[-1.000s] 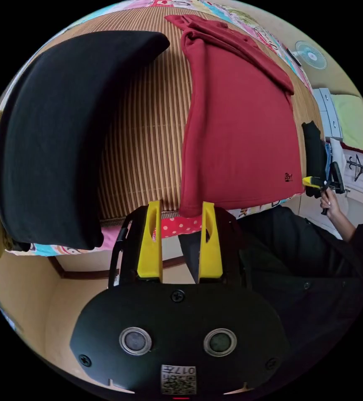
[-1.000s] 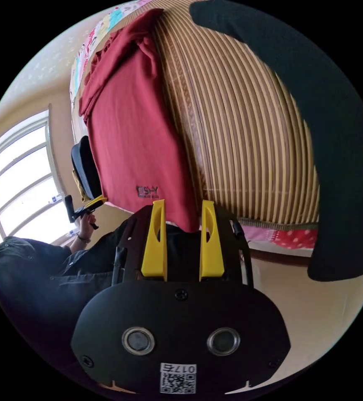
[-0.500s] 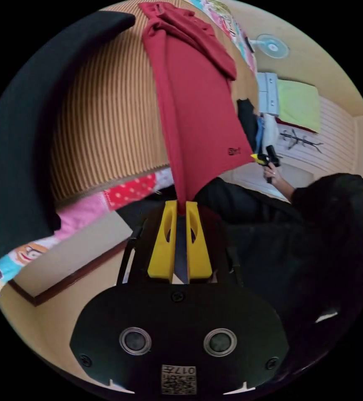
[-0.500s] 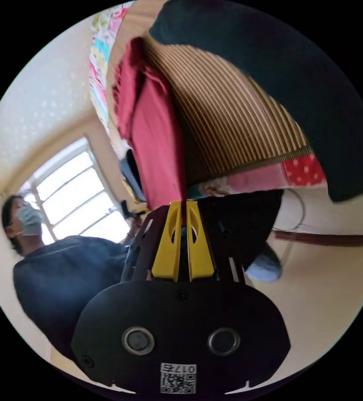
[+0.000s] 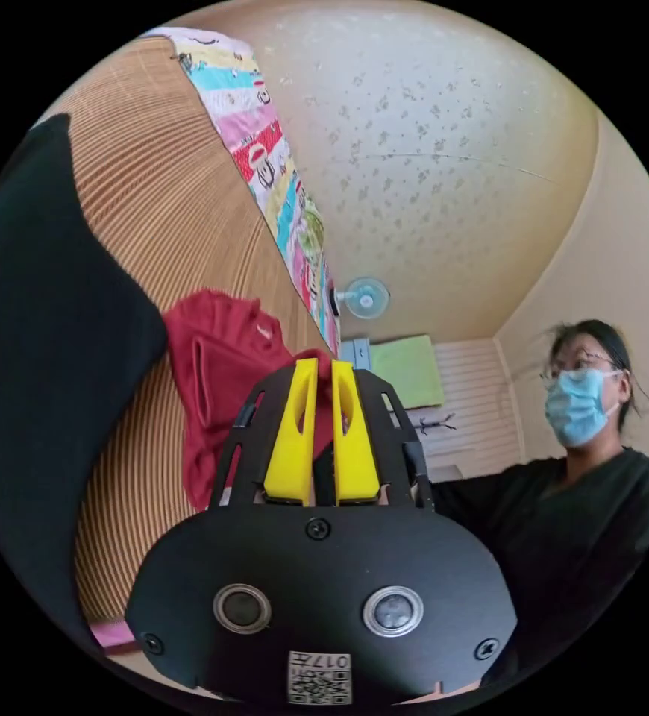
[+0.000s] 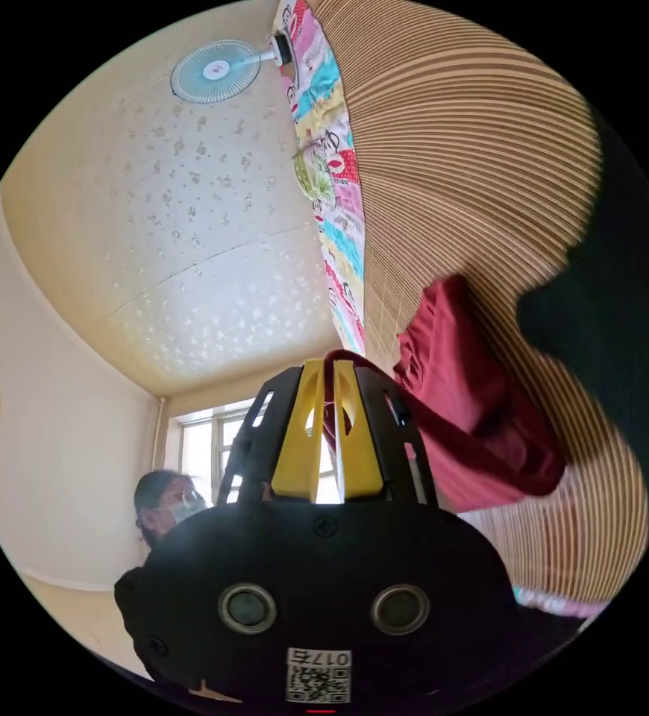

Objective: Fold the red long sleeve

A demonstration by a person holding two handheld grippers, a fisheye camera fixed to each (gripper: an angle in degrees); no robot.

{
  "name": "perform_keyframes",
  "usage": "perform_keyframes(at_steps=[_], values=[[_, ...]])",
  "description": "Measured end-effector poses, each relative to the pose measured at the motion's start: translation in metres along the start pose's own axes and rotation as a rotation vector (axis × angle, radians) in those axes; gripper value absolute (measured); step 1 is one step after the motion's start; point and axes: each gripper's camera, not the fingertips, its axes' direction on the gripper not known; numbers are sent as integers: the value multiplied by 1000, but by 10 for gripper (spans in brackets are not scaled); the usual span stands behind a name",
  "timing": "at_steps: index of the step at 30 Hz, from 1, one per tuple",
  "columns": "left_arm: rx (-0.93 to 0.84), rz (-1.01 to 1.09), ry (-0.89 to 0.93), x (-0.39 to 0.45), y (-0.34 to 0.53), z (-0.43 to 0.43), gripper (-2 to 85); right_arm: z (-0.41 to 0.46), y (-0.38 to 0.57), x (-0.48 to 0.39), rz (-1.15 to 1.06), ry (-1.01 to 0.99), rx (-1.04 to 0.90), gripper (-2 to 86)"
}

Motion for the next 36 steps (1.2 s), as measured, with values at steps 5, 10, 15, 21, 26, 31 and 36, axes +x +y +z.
perform_keyframes(at_steps=[5,10,15,21,26,31,36], values=[[67,-46,-182,-56,-55,38,43,86,-82,7,-47,221,-38,36],[80,1,-367,-65,-57,49,71,142,-91,14,-142,476,-51,83],[-30,-4,-378,-61,27,43,142,207,-2,-16,-450,803,-224,99],[-164,-198,-314,-125,99,74,156,279,118,25,-702,977,-470,53],[-145,-236,-291,-142,111,79,88,333,176,83,-797,991,-683,23],[-127,-188,-270,-117,96,48,61,363,228,113,-826,1074,-630,8],[-163,117,-490,-9,73,41,58,353,245,102,-682,799,-769,5]])
